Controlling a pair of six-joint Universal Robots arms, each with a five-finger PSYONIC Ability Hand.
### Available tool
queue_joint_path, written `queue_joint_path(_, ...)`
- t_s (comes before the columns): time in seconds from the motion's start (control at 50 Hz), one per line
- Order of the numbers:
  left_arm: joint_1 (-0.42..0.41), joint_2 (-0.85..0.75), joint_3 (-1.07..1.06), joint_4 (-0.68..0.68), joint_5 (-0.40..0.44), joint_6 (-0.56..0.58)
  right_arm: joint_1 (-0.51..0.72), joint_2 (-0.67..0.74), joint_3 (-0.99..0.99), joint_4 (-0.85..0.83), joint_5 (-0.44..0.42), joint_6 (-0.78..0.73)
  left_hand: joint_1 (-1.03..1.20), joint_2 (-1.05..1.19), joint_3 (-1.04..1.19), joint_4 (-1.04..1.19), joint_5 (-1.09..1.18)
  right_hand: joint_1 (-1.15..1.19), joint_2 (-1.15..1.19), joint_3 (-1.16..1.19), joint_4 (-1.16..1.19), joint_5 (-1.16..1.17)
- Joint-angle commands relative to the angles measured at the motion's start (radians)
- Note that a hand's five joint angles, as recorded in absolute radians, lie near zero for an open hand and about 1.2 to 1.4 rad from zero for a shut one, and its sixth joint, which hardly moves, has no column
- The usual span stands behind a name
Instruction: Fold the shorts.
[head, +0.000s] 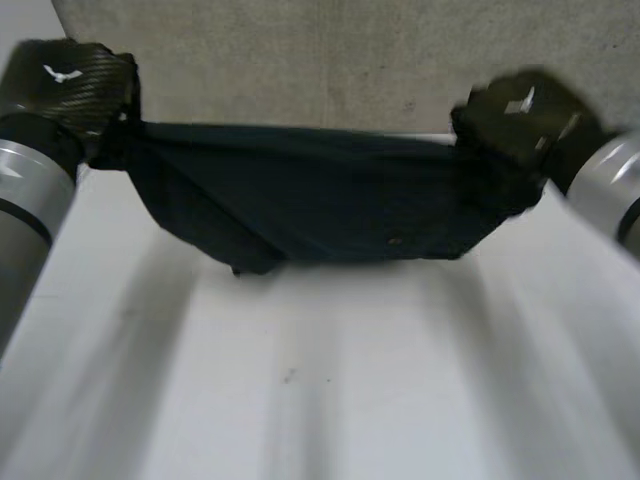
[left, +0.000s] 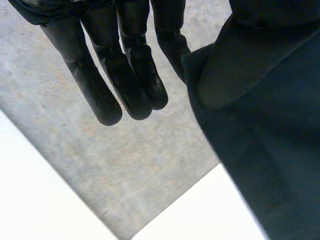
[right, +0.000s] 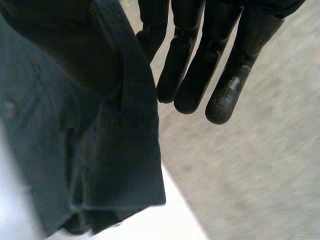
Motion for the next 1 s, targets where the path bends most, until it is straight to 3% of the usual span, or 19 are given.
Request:
queue_joint_path(0.02,0.018,0.05,0.049,-0.012,0.0,0.034,0.004,0.049,-0.283,0.177,0.021,-0.03,0.271,0.198,0.203,0.197,0.241,0.419,0.217,0.216,0.205,0.245)
queue_joint_path(0.16,0.015,0.004,0.045,-0.007,0.008,0.034,0.013,0.229,-0.357,0.223,0.053,-0.053,0.271,0.198,0.203,0.197,0.241,0.419,0.217,0.216,0.205,0.245)
queue_joint_path(0.32,-0.022,-0.326,0.124,0.002,0.003,0.036,0.023,0.436,-0.362,0.235,0.079,-0.073,0.271,0.198,0.203,0.197,0.241,0.419,0.217,0.216,0.205,0.245)
queue_joint_path(0.4,-0.053,-0.489,0.285,-0.006,-0.008,0.042,0.034,0.485,-0.382,0.214,0.09,-0.096,0.271,0.198,0.203,0.197,0.241,0.419,0.217,0.216,0.205,0.245)
queue_joint_path(0.48,-0.05,-0.587,0.543,-0.007,-0.014,0.053,0.066,0.518,-0.492,0.099,0.096,-0.082,0.271,0.198,0.203,0.197,0.241,0.419,0.217,0.216,0.205,0.245)
queue_joint_path(0.56,-0.048,-0.595,0.828,0.022,-0.029,0.047,0.089,0.49,-0.608,-0.149,0.115,-0.07,0.271,0.198,0.203,0.197,0.241,0.419,0.217,0.216,0.205,0.245)
queue_joint_path(0.66,-0.053,-0.555,1.022,0.216,-0.101,0.002,0.089,0.342,-0.578,-0.624,0.174,0.017,0.271,0.198,0.203,0.197,0.241,0.419,0.217,0.216,0.205,0.245)
queue_joint_path(0.72,-0.051,-0.486,0.991,0.269,-0.115,-0.011,0.089,0.308,-0.535,-0.682,0.19,0.046,0.271,0.198,0.203,0.197,0.241,0.419,0.217,0.216,0.205,0.245)
queue_joint_path(0.88,-0.041,-0.4,0.651,0.277,-0.11,-0.022,0.089,0.383,-0.52,-0.342,0.162,0.051,0.271,0.198,0.203,0.197,0.241,0.419,0.217,0.216,0.205,0.245)
queue_joint_path(1.0,-0.025,-0.411,0.393,0.277,-0.106,-0.053,0.094,0.462,-0.452,-0.283,0.145,0.048,0.271,0.198,0.203,0.197,0.241,0.419,0.217,0.216,0.205,0.245)
